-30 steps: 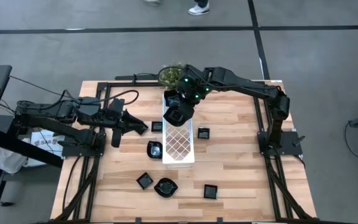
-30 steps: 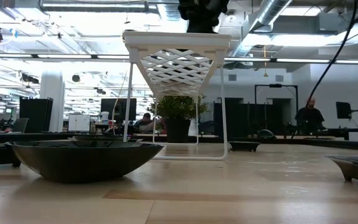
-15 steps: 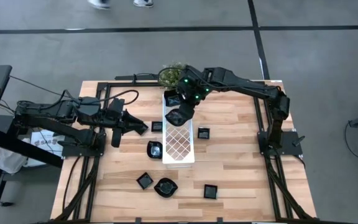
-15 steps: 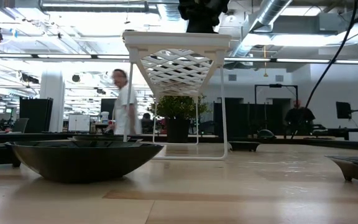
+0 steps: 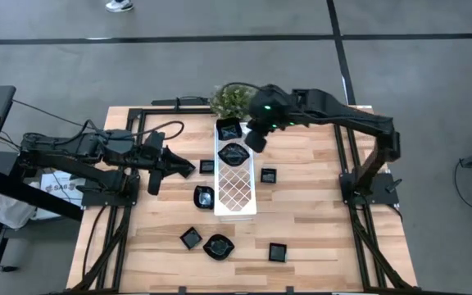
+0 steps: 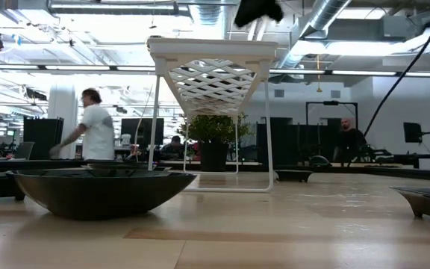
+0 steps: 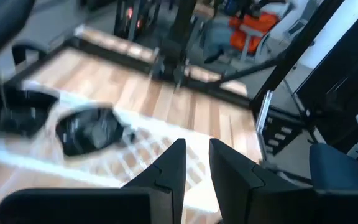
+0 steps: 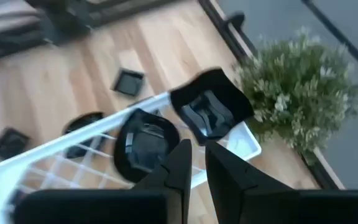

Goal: Pick & Place Mini shaped plates
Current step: Stack the bottom leaf-shaped plate on the other leaf-shaped plate on the shelf

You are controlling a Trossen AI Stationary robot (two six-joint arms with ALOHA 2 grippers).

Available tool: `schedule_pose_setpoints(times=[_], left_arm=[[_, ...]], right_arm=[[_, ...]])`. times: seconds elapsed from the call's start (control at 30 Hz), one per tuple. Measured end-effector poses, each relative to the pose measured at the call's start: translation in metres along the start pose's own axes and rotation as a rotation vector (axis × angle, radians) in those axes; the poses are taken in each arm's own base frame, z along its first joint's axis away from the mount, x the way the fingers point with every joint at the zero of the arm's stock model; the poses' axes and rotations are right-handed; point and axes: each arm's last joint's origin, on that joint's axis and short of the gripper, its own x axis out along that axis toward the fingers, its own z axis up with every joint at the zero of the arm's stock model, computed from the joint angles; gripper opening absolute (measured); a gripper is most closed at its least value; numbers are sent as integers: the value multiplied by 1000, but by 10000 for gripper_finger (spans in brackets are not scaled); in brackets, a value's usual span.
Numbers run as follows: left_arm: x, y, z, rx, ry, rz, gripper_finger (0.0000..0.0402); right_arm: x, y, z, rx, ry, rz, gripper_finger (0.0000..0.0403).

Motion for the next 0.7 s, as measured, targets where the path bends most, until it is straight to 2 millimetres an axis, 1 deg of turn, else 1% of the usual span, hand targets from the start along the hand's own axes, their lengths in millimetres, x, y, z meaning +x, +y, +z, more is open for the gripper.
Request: schedule_pose_setpoints(times=[0.17, 0.3, 0.37, 0.5, 0.6, 0.7], left_arm=[[10, 10, -31, -81, 58, 40, 72], [21, 19, -63, -107, 97, 59, 72], [27, 24, -79, -132, 112, 65, 72], [38, 28, -103, -187, 112, 31, 72], [43, 26, -116, -211, 86, -16, 72], [45, 20, -123, -216, 40, -66, 72]], right_arm=[[-45, 7, -6, -37, -84, 27, 42], [-70, 9, -14, -76, -115, 2, 42], [-80, 9, -18, -79, -126, -28, 42], [-97, 12, -27, -81, -133, -78, 42], [-105, 18, -34, -81, -120, -82, 42], [-109, 28, -43, -85, -117, -95, 42]])
